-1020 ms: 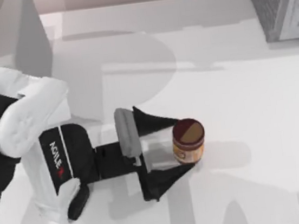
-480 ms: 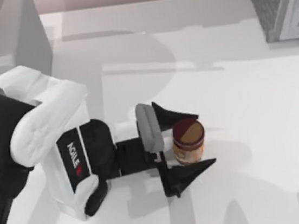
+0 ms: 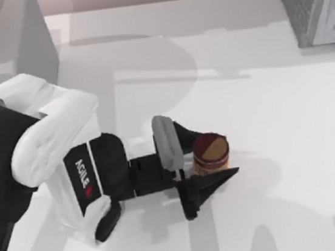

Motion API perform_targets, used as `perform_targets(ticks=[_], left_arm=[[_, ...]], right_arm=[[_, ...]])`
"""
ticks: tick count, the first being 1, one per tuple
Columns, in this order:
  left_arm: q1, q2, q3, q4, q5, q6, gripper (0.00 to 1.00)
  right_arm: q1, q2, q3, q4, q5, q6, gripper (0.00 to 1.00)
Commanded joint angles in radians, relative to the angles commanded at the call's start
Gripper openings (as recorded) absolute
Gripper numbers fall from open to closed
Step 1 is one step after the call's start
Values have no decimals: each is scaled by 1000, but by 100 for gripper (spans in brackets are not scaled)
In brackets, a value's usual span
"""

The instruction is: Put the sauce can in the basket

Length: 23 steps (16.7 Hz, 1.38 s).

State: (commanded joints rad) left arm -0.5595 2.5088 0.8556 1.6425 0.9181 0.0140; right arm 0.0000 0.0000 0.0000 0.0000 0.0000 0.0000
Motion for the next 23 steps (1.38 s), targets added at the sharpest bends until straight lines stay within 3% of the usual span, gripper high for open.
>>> perform_targets(ticks=[6, 17, 23], left_arm=[[0, 0, 0, 0, 0, 0, 2], [3, -9, 1, -2, 5, 2, 0], [66, -249, -37, -108, 108, -9, 0]], right_arm=[[0, 0, 0, 0, 0, 0, 100], [0, 0, 0, 0, 0, 0, 100], [0, 0, 0, 0, 0, 0, 100]])
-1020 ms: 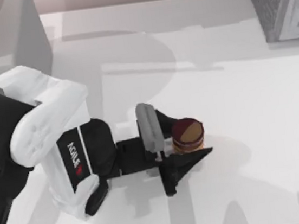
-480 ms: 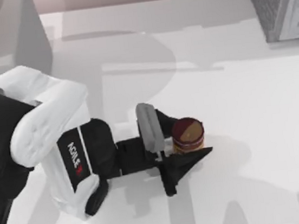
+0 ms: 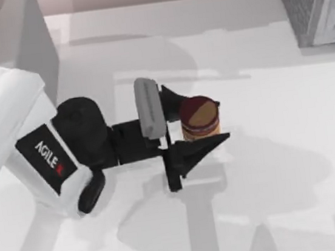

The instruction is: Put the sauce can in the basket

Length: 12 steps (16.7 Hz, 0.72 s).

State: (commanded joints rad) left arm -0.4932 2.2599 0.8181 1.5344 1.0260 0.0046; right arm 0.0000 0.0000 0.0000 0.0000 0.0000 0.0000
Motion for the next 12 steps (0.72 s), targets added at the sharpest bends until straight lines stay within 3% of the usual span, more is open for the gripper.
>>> perform_targets(ticks=[12], left_arm=[[388, -967, -331, -633, 345, -49, 0]], right_arm=[[0, 0, 0, 0, 0, 0, 100]])
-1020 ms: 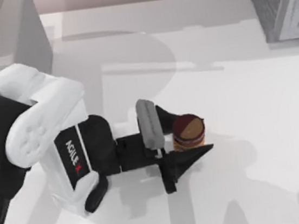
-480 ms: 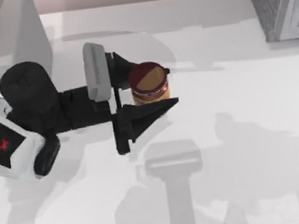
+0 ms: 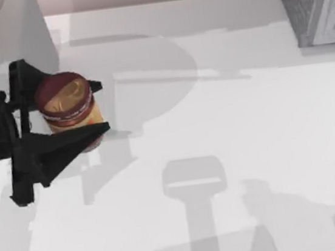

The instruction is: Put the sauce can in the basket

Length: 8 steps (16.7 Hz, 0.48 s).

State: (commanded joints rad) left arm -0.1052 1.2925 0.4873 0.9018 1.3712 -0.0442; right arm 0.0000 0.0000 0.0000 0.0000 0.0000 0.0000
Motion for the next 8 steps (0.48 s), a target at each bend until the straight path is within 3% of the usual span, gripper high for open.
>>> perform_targets(ticks=[8], left_arm=[[252, -637, -232, -429, 227, -10, 0]], right_arm=[[0, 0, 0, 0, 0, 0, 100]])
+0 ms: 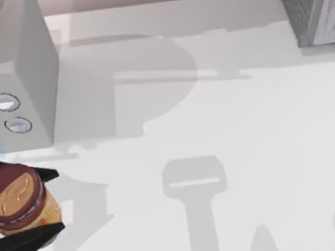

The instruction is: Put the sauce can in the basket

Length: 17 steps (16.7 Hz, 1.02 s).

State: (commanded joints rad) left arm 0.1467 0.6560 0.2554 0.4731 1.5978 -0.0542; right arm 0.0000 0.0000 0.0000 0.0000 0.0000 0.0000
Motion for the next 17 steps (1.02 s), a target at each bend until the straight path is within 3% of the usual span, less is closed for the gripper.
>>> perform_targets(ticks=[7, 11, 12, 17], left_arm=[[99, -266, -100, -183, 96, -2, 0], [101, -270, -101, -185, 97, -2, 0], [172, -195, -102, -17, 44, 0, 0], [181, -100, -8, -62, 44, 4, 0]], right_arm=[[0, 0, 0, 0, 0, 0, 100], [0, 0, 0, 0, 0, 0, 100], [0, 0, 0, 0, 0, 0, 100], [0, 0, 0, 0, 0, 0, 100]])
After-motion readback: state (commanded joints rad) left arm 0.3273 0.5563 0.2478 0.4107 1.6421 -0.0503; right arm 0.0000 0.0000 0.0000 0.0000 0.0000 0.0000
